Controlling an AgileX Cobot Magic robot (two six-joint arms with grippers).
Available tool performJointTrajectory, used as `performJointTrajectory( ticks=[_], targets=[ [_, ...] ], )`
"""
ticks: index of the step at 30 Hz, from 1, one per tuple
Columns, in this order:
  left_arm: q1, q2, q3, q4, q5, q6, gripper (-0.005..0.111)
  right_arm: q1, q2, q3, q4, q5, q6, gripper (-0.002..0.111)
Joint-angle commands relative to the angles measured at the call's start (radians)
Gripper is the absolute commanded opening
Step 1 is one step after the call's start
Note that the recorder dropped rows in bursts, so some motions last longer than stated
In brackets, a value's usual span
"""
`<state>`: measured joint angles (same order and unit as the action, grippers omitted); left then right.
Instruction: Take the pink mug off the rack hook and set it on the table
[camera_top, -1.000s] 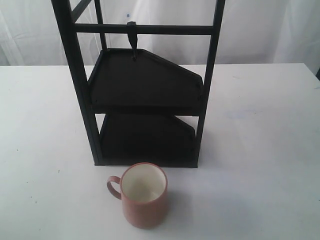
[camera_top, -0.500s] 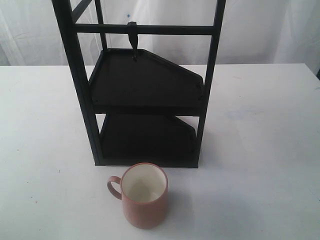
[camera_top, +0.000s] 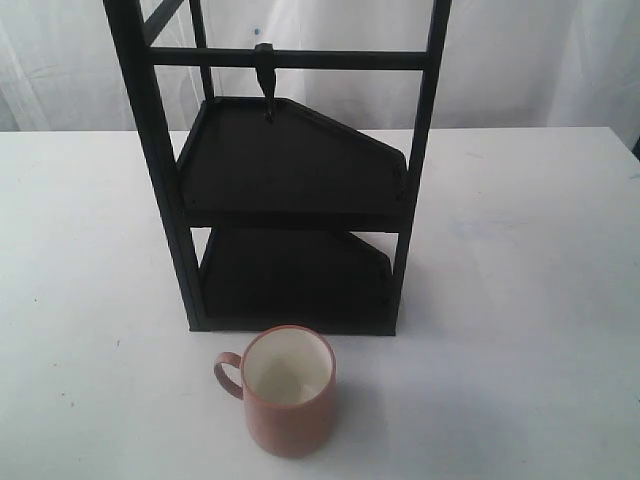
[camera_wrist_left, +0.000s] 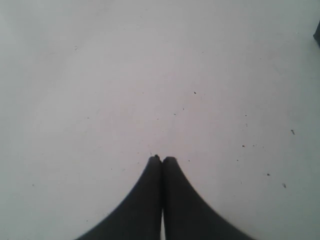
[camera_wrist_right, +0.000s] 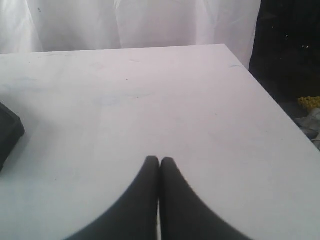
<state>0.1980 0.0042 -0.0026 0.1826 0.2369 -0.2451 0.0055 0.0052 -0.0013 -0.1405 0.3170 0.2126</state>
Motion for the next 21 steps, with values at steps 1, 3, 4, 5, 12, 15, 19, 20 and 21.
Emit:
performJointTrajectory(
  ticks=[1,3,4,5,12,15,19,20,21],
  targets=[
    [-0.001,-0.004,0.003,0.004,-0.001,0.003,0.0,-0.005,-0.005,0.001,-0.011,-0.006,0.005,0.0],
    [-0.001,-0.004,0.003,0.004,-0.001,0.003,0.0,-0.005,-0.005,0.001,-0.011,-0.006,0.005,0.0],
    [-0.001,-0.004,0.003,0.004,-0.001,0.003,0.0,-0.005,-0.005,0.001,-0.011,-0.006,0.005,0.0],
    [-0.001,-0.004,0.003,0.004,-0.001,0.003,0.0,-0.005,-0.005,0.001,-0.011,-0.004,0.005,0.0],
    [-0.008,-0.004,0.003,0.004,-0.001,0.003,0.0,-0.005,-0.005,0.001,-0.011,-0.004,0.005,0.0],
    [-0.013,-0.004,0.003,0.004,-0.001,0.003,0.0,-0.005,-0.005,0.001,-0.011,-0.004,0.005,0.0],
    [-0.013,-0.004,0.003,0.004,-0.001,0.003,0.0,-0.005,-0.005,0.001,-0.011,-0.004,0.005,0.0],
    [-0.013,-0.004,0.003,0.004,-0.001,0.003,0.0,-0.005,-0.005,0.001,-0.011,-0.004,0.005,0.0],
    [-0.013,-0.004,0.003,0.004,-0.001,0.003,0.0,-0.005,-0.005,0.001,-0.011,-0.004,0.005,0.0]
  ],
)
